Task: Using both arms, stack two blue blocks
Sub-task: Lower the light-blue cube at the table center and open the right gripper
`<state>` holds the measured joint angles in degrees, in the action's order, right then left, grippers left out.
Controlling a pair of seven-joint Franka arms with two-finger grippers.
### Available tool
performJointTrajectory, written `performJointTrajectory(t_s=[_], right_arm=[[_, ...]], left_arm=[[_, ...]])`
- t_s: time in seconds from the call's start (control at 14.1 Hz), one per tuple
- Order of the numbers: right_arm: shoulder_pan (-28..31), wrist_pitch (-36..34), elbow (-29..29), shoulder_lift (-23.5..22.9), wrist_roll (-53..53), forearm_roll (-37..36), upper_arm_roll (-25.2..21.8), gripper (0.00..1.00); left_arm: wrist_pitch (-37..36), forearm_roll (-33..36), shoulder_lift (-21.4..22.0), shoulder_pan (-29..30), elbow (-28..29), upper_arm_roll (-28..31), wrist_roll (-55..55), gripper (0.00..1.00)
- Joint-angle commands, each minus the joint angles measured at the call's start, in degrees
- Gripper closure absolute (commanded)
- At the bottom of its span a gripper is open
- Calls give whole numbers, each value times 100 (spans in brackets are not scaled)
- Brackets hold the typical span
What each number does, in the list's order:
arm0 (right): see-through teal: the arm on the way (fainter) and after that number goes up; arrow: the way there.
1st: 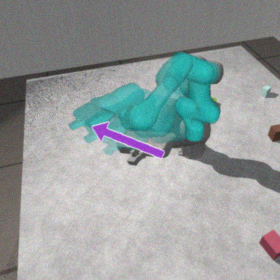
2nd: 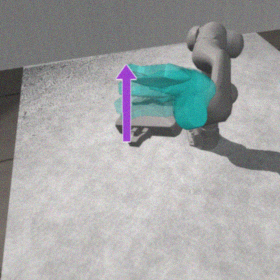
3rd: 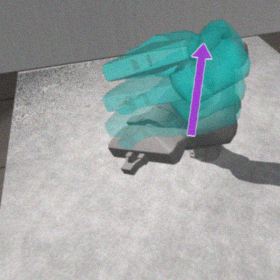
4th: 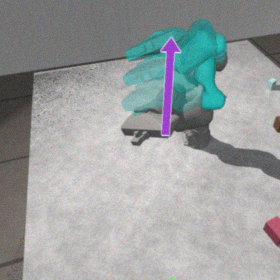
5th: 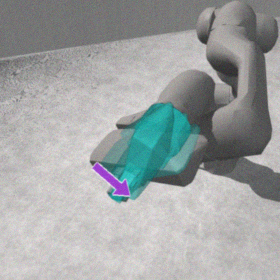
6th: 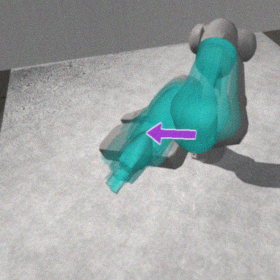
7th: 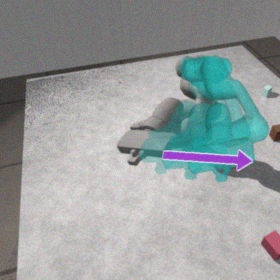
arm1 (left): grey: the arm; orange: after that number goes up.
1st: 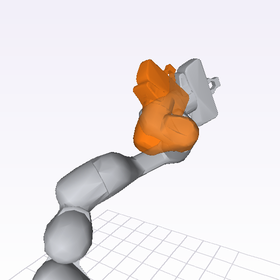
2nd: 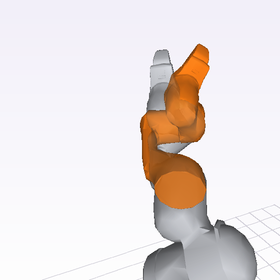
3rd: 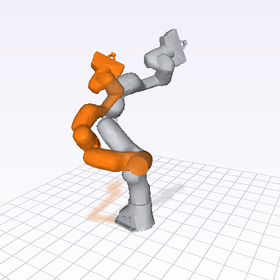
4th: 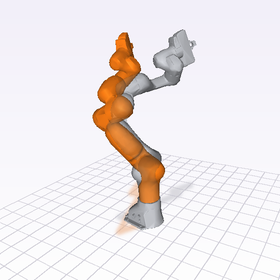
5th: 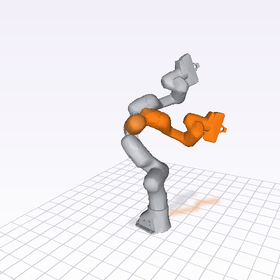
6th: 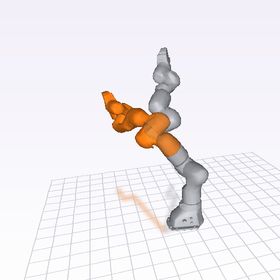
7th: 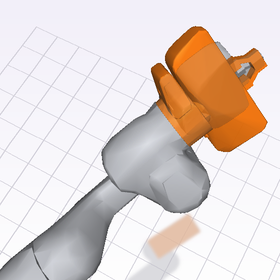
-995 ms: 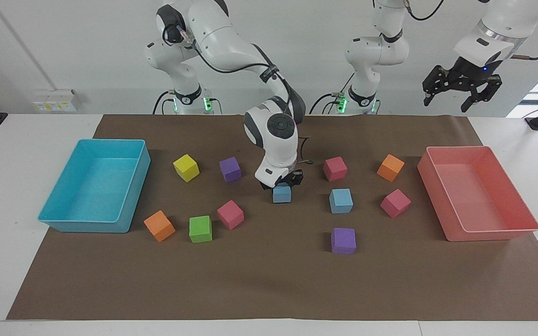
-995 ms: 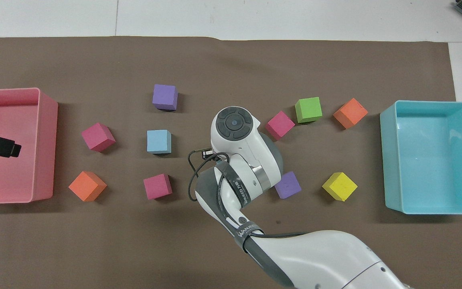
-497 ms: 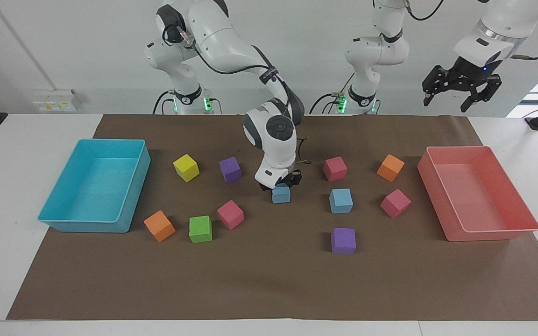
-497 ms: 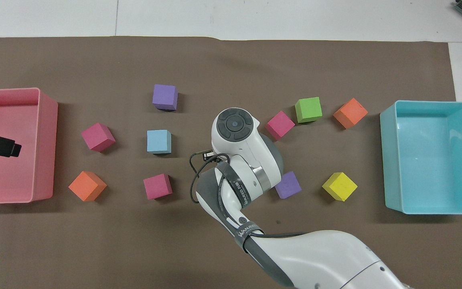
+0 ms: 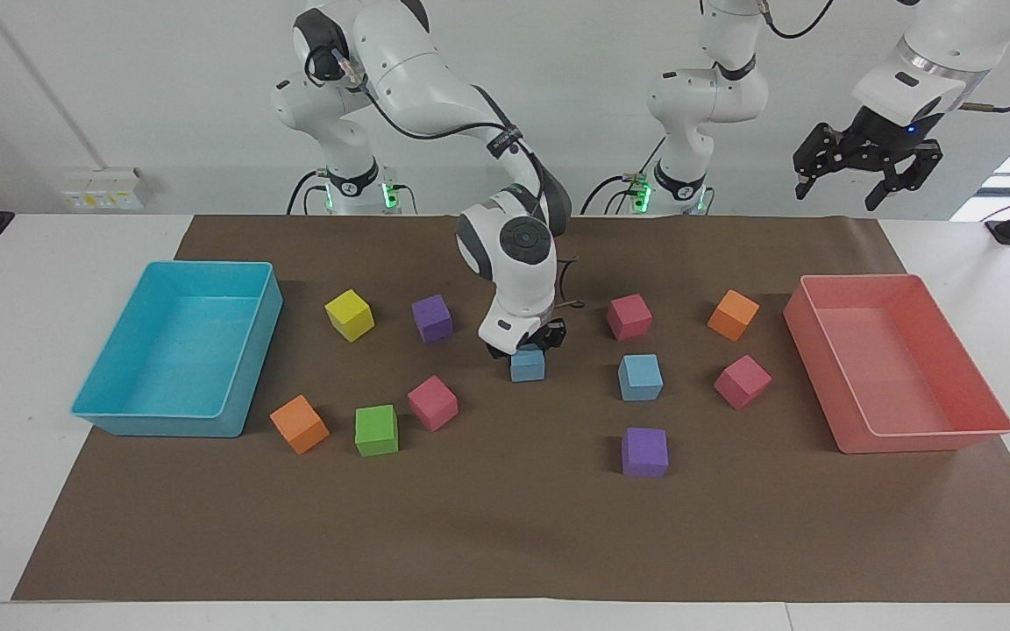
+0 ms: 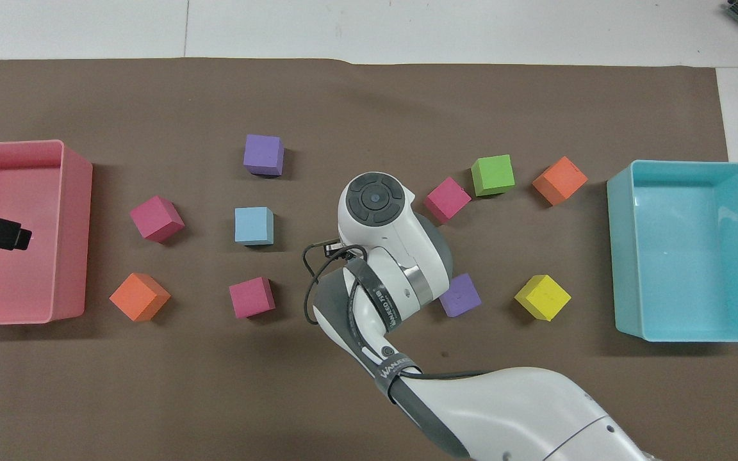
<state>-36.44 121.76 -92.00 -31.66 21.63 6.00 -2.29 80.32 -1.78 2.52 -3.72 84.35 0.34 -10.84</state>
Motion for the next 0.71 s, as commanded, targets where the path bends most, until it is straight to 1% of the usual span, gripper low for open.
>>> performJointTrajectory(t_s=[0.0,0.21,0.5,0.64], right_arm=[[32,103,-152,142,-133,148,18,0],[40,59,-99,203,-132,156,9,0],[172,-29,-99,651,-133,165,-35,0],[356,-160,-99,871,-141,182,-26,0]], left_arm=[[-78,28,65,-23,2,-7,38,0],[-25,28,65,-59,2,-42,64,0],[-131,28,73,-59,2,-42,82,0],[-227,28,73,-50,2,-42,90,0]])
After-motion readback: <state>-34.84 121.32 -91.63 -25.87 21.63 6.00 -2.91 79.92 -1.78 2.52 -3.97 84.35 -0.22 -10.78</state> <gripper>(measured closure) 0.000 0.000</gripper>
